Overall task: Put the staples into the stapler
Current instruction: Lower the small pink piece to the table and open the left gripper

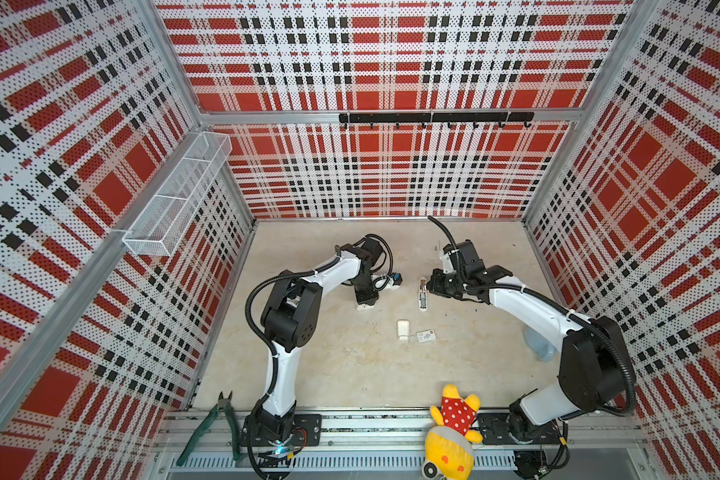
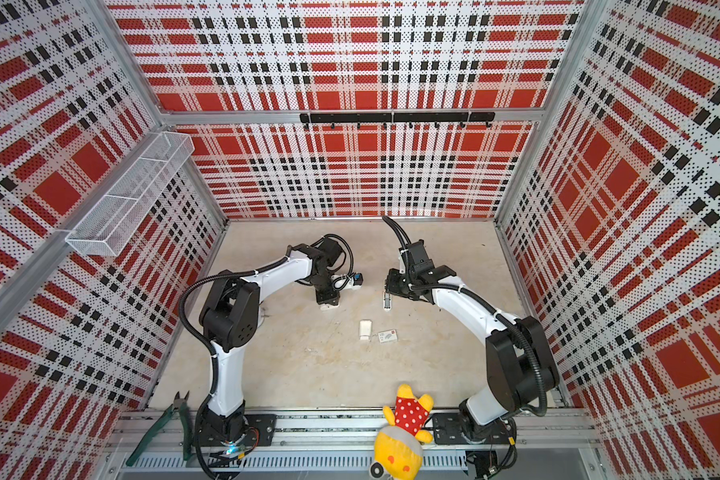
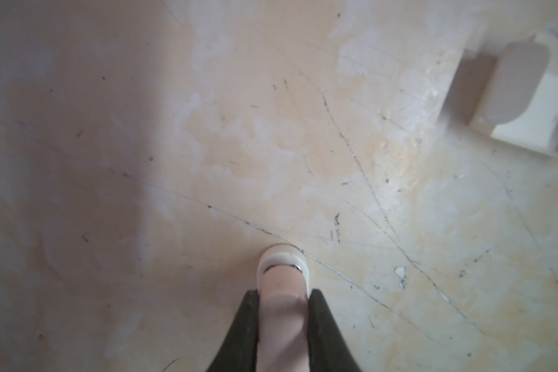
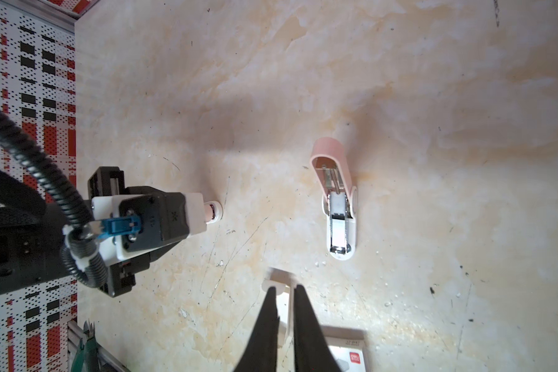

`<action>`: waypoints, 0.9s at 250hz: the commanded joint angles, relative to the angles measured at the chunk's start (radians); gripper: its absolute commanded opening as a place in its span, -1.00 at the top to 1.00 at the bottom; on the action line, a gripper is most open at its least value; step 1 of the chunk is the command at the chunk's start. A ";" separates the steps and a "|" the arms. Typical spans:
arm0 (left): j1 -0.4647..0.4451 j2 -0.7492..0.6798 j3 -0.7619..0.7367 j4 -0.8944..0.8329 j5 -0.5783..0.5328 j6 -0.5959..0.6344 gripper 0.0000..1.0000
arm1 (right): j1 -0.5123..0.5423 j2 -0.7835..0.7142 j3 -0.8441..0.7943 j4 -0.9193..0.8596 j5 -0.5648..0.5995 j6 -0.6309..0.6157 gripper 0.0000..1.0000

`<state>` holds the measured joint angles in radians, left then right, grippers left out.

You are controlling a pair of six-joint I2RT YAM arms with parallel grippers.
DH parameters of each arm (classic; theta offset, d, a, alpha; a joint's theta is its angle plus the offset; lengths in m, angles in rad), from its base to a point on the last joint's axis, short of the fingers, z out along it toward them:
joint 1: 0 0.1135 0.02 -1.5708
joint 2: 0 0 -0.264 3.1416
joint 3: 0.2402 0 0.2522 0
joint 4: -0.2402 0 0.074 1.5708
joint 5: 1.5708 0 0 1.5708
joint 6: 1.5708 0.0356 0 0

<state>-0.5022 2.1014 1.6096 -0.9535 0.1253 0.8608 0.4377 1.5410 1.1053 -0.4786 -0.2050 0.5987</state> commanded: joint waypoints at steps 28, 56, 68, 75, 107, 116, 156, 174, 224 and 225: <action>0.012 0.043 -0.043 -0.086 -0.073 0.010 1.00 | -0.007 -0.032 -0.016 0.040 0.010 0.008 0.73; 0.019 0.018 -0.042 -0.088 -0.069 0.010 1.00 | -0.011 -0.032 -0.023 0.044 0.011 0.009 0.72; 0.023 0.005 -0.039 -0.087 -0.067 0.010 1.00 | -0.011 -0.032 -0.027 0.047 0.013 0.008 0.72; 0.027 -0.002 -0.037 -0.087 -0.065 0.011 1.00 | -0.010 -0.032 -0.029 0.047 0.013 0.009 0.72; 0.037 -0.033 -0.031 -0.096 -0.050 0.009 1.00 | -0.013 -0.033 -0.039 0.055 0.016 0.016 0.72; 0.038 -0.043 -0.033 -0.097 -0.047 0.009 0.99 | -0.013 -0.033 -0.039 0.055 0.016 0.016 0.72; 0.043 -0.074 -0.044 -0.102 -0.036 0.012 0.90 | -0.014 -0.030 -0.037 0.058 0.016 0.017 0.72; 0.045 -0.082 -0.049 -0.102 -0.030 0.014 0.86 | -0.014 -0.027 -0.037 0.058 0.018 0.017 0.71; 0.055 -0.094 -0.051 -0.102 -0.017 0.014 0.74 | -0.014 -0.018 -0.036 0.064 0.020 0.018 0.70; 0.055 -0.094 -0.051 -0.103 -0.017 0.014 0.74 | -0.014 -0.017 -0.035 0.064 0.020 0.018 0.70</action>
<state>-0.4564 2.0521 1.5715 -1.0267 0.1005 0.8612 0.4294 1.5410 1.0729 -0.4515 -0.1970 0.6136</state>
